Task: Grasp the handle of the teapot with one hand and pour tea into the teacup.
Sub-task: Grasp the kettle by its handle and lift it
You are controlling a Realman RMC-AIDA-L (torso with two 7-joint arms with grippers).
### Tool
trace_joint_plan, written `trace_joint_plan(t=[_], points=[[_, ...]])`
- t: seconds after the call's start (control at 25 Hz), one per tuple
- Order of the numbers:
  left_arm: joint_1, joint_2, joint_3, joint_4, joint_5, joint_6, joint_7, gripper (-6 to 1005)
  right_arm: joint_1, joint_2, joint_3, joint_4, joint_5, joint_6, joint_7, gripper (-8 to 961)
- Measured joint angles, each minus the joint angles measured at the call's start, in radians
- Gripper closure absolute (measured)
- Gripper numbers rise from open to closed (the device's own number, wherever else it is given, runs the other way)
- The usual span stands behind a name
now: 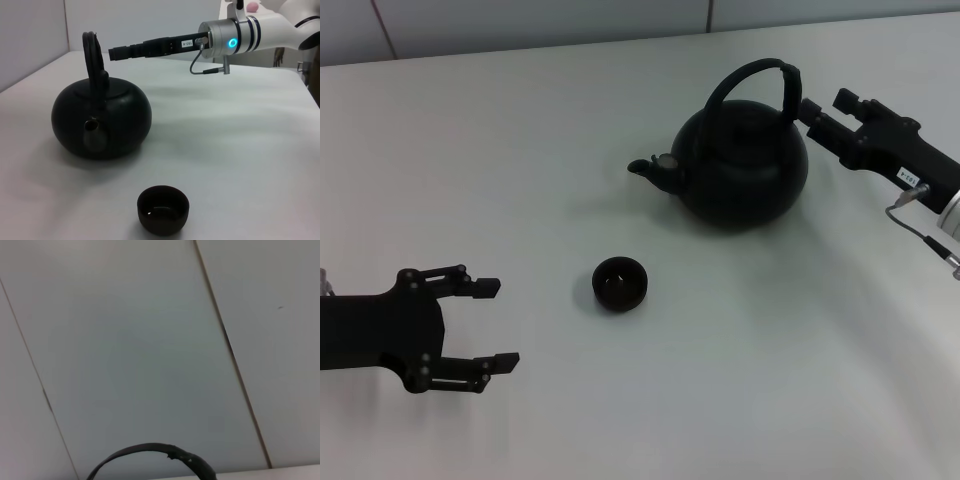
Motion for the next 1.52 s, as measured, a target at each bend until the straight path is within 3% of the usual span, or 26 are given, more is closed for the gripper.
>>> trace_joint_plan(t=[0.72,1.52], points=[[0.000,-0.006,-0.001,-0.003,0.000,-0.024,0.000,140,0.066,0.000,0.009,0.023,0.027,0.106,0.000,284],[-0.001,-0.010,-0.001,-0.003,0.000,-0.038,0.000,140,0.102,0.000,0.006,0.035,0.029,0.128,-0.001,314]])
